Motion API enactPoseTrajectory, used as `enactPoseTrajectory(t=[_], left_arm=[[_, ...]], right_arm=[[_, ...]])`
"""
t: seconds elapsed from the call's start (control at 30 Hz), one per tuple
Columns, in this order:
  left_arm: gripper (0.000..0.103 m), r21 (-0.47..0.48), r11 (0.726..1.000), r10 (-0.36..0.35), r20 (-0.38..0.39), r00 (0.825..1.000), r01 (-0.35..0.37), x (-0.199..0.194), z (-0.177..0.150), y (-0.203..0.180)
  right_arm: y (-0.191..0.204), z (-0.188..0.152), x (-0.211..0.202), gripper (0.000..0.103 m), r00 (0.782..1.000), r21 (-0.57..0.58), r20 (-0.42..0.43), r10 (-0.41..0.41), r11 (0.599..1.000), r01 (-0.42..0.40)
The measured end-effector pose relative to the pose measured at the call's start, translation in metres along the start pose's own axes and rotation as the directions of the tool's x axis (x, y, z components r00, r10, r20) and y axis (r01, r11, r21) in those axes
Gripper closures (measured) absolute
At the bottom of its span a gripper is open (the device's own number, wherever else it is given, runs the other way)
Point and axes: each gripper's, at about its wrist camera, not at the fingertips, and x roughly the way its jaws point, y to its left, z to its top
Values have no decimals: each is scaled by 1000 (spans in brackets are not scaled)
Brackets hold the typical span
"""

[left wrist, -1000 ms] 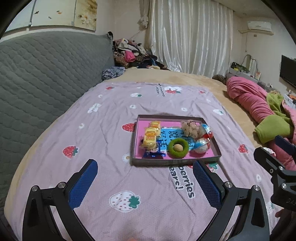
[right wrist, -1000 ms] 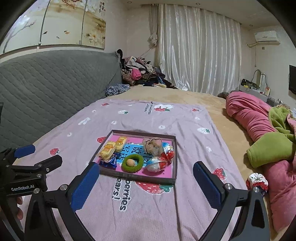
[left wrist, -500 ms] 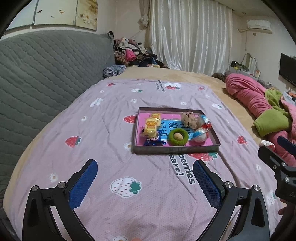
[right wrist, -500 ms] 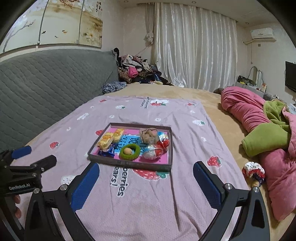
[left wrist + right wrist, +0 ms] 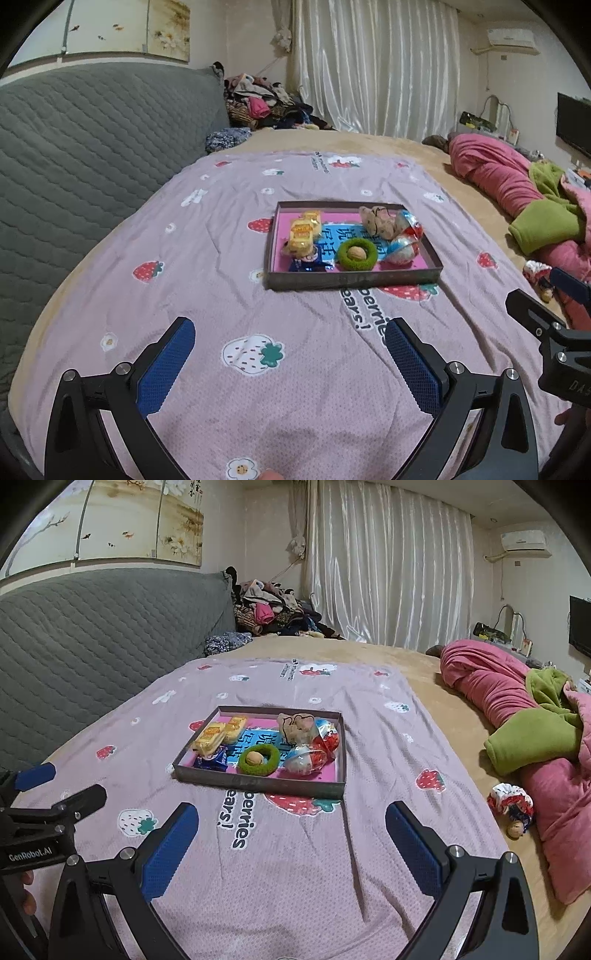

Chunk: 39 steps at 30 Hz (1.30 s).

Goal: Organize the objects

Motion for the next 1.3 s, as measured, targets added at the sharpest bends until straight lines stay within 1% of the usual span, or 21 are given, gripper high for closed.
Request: enactPoseTrajectory(t=[0.07, 0.23, 0.4, 0.8, 0.93, 1.3], left_arm=[[0, -3, 1000, 0, 2, 1000, 0, 2, -2, -1], [0, 1, 1000, 3, -30, 1000, -3, 13, -6, -3], [0, -14, 1000, 3, -43, 999, -3, 20, -12, -3], [0, -4, 1000, -4, -58, 998, 4, 38, -26, -6], [0, 2, 1000, 3, -64, 998, -3, 46, -34, -7], [0, -24, 1000, 9, -94, 996, -12, 69, -55, 2]], right_arm=[[0, -3, 2, 1, 1000, -1, -4, -2, 1000, 2], [0, -9, 8, 1, 1000, 3, -24, 3, 1000, -2], [-2, -16, 14, 1, 999, 10, -36, 0, 1000, 0], [-6, -32, 28, 1, 998, 24, -65, -5, 1000, 6], [-7, -41, 35, 1, 996, 23, -87, -7, 1000, 9], [-8, -65, 51, 1, 993, 25, -119, -11, 1000, 14]])
